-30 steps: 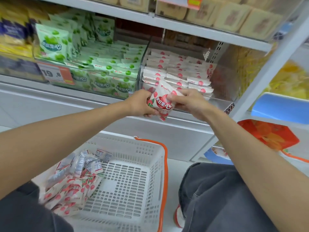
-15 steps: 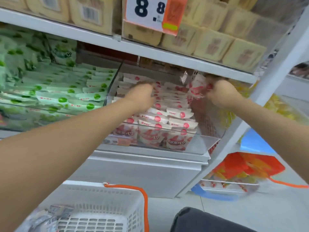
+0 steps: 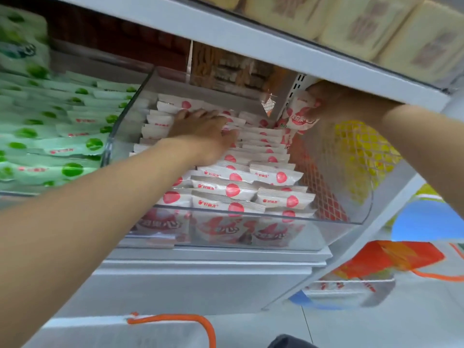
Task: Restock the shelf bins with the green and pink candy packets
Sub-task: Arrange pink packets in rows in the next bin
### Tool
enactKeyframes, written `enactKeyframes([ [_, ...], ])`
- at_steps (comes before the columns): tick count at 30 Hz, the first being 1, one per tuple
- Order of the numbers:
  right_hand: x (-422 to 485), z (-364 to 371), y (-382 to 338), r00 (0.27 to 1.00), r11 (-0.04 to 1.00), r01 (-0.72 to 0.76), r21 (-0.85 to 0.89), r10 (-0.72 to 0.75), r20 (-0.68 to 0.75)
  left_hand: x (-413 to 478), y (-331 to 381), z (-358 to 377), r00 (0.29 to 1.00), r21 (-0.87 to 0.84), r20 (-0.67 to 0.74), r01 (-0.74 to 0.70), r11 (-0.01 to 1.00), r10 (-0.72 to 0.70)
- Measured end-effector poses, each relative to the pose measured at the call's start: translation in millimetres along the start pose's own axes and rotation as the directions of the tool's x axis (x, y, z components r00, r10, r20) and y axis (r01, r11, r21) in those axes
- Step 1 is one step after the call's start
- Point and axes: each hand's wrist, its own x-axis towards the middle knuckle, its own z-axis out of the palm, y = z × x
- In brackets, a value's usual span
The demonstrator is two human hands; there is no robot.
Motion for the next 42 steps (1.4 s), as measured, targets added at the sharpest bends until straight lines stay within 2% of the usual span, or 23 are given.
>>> enactKeyframes([
  [6, 1, 5, -7, 0.996, 0.992, 0.084, -0.093, -0.087, -0.031, -2, 2, -2, 1.000, 0.001, -0.010, 0.012, 1.000, -0.012],
  [10, 2, 9, -17, 1.000, 0.989, 0.015, -0.145, -0.016, -0.006, -3, 2, -2, 1.000, 0.003, -0.012, 0.014, 1.000, -0.014],
  [12, 2, 12, -21, 0.999, 0.987, 0.033, -0.157, -0.033, 0.006, -3, 2, -3, 1.000, 0.002, -0.012, 0.015, 1.000, -0.015],
  [19, 1, 16, -17, 0.995, 0.992, 0.099, -0.074, -0.100, -0.012, -3, 3, -3, 1.000, -0.010, -0.018, 0.022, 1.000, -0.022],
  [25, 5, 25, -30, 0.985, 0.955, 0.171, -0.242, -0.173, 0.015, -3, 3, -2, 0.999, -0.022, -0.019, 0.028, 0.999, -0.029],
  [29, 6, 35, -31, 0.990, 0.950, 0.142, -0.277, -0.141, 0.025, -3, 2, -1, 0.999, -0.027, -0.022, 0.028, 0.999, -0.029],
  [32, 3, 32, -34, 0.990, 0.942, 0.120, -0.312, -0.092, 0.102, -2, 2, -1, 0.999, -0.024, -0.022, 0.028, 0.999, -0.028],
  [34, 4, 36, -36, 0.988, 0.947, 0.102, -0.305, -0.060, 0.144, -1, 2, -1, 0.999, -0.022, -0.023, 0.027, 0.999, -0.028],
  [38, 8, 55, -35, 0.991, 0.964, 0.093, -0.248, -0.064, 0.121, -1, 1, -1, 0.999, -0.019, -0.030, 0.031, 0.999, -0.032],
  [42, 5, 33, -34, 0.987, 0.987, 0.044, -0.152, -0.020, 0.158, -1, 2, -1, 0.999, -0.024, -0.026, 0.031, 0.999, -0.032],
])
